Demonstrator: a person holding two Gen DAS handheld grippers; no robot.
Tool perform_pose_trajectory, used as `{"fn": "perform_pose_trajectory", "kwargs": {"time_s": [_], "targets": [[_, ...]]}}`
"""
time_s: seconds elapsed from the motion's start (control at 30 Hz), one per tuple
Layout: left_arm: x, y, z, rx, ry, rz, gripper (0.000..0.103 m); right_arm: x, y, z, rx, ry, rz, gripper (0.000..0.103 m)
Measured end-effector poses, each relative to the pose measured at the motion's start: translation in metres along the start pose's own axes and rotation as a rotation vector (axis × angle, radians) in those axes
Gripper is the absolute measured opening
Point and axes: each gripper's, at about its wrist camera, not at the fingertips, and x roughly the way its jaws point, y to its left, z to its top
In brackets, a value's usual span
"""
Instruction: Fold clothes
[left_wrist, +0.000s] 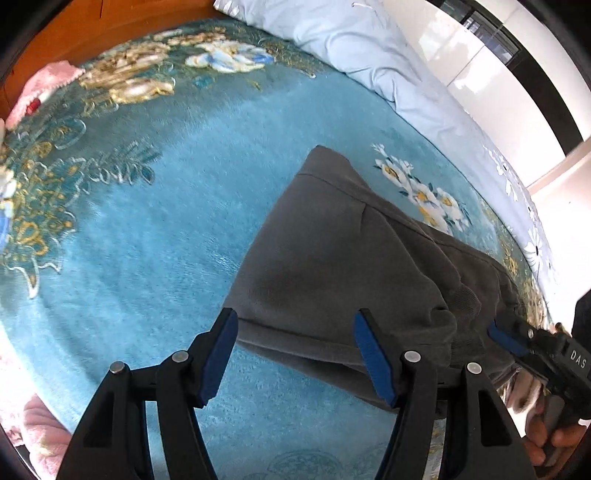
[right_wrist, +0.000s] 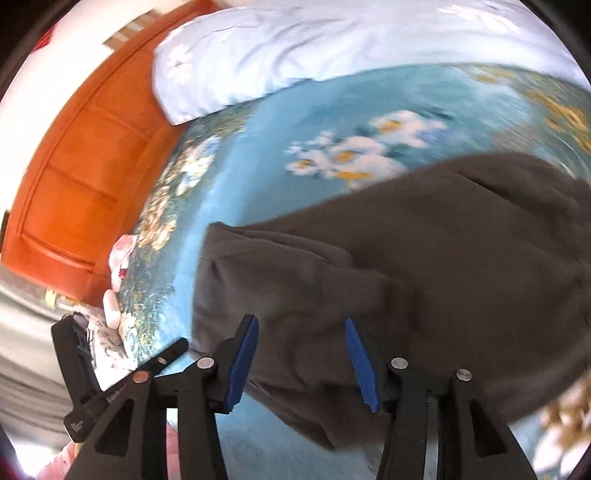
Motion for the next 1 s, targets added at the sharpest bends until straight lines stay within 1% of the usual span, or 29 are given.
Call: {"fn": "perform_pose_trajectory", "kwargs": {"time_s": [0.17, 0.23, 0.27, 0.3, 0.37, 0.43, 0.5, 0.57, 0.67, 0.83, 0.9, 1.0], "targets": [[-0.017, -0.015, -0.016, 0.121, -0.017, 0.04, 0.066, -0.026, -0.042, -0.029, 0.135, 0.001, -0.053, 0.053], [-0.014, -0.027, -0.022, 0.177, -0.021, 0.045, 0.066, -0.037, -0.054, -0.04, 0.167, -0.01, -0.073, 0.053], [-0.013, -0.031, -0.022, 0.196, -0.025, 0.046, 0.066, -0.043, -0.06, -0.046, 0.178, -0.019, -0.079, 0.055], [-0.016, -0.036, -0.024, 0.218, -0.033, 0.048, 0.066, -0.05, -0.065, -0.052, 0.19, -0.031, -0.088, 0.059], [-0.024, -0.04, -0.026, 0.236, -0.051, 0.05, 0.066, -0.062, -0.075, -0.062, 0.218, -0.061, -0.105, 0.062], [-0.034, -0.042, -0.028, 0.246, -0.071, 0.05, 0.066, -0.07, -0.089, -0.072, 0.264, -0.085, -0.128, 0.064], [-0.039, -0.044, -0.031, 0.246, -0.081, 0.054, 0.066, -0.074, -0.103, -0.08, 0.316, -0.106, -0.148, 0.071], [-0.043, -0.043, -0.033, 0.243, -0.087, 0.061, 0.066, -0.074, -0.117, -0.084, 0.376, -0.129, -0.147, 0.075], [-0.047, -0.04, -0.033, 0.232, -0.091, 0.073, 0.066, -0.071, -0.134, -0.081, 0.439, -0.187, -0.114, 0.076], [-0.049, -0.037, -0.033, 0.216, -0.096, 0.084, 0.066, -0.067, -0.158, -0.064, 0.502, -0.289, -0.158, 0.076], [-0.048, -0.036, -0.032, 0.206, -0.093, 0.086, 0.066, -0.064, -0.169, -0.059, 0.545, -0.315, -0.153, 0.076], [-0.042, -0.033, -0.031, 0.188, -0.075, 0.087, 0.066, -0.059, -0.179, -0.051, 0.565, -0.344, -0.134, 0.077]]}}
